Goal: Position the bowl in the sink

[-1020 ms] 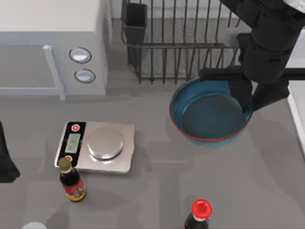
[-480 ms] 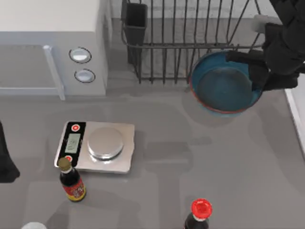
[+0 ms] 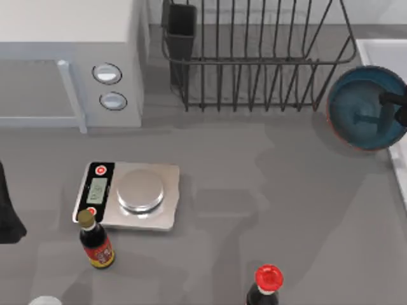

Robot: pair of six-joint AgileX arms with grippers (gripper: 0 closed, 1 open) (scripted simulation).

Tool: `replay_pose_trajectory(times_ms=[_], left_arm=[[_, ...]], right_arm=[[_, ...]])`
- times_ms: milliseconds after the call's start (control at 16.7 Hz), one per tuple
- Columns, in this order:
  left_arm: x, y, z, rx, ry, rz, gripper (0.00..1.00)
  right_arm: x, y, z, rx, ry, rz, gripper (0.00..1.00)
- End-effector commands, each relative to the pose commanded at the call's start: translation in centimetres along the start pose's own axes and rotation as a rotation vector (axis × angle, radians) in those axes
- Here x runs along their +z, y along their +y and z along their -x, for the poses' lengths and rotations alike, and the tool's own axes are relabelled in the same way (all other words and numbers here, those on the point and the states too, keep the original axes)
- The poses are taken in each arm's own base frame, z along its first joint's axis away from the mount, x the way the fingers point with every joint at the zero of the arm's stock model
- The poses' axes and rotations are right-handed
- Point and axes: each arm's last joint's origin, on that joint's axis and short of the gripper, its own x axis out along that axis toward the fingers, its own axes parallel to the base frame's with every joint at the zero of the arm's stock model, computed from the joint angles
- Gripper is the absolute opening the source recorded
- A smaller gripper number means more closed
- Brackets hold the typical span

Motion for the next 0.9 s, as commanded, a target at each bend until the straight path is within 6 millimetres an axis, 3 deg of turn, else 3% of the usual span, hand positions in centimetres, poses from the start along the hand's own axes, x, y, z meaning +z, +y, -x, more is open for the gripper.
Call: replay_pose_trajectory(times_ms=[180, 420, 720, 900], left_arm=[[0.0, 0.0, 0.0, 0.0, 0.0, 0.0, 1.0], [0.0, 0.0, 0.0, 0.0, 0.0, 0.0, 1.0], [0.0, 0.0, 0.0, 0.0, 0.0, 0.0, 1.0], [0.0, 0.0, 0.0, 0.0, 0.0, 0.0, 1.0]], right_arm=[[-1.2, -4.9, 1.1, 0.01, -0.215, 0.021, 0.0], [-2.0, -9.2, 5.2, -0.005, -0.552, 0.106, 0.0], [-2.0, -11.0, 11.5, -0.047, -0.892, 0.254, 0.0], [-2.0, -11.1, 13.2, -0.06, -0.97, 0.298, 0.0]])
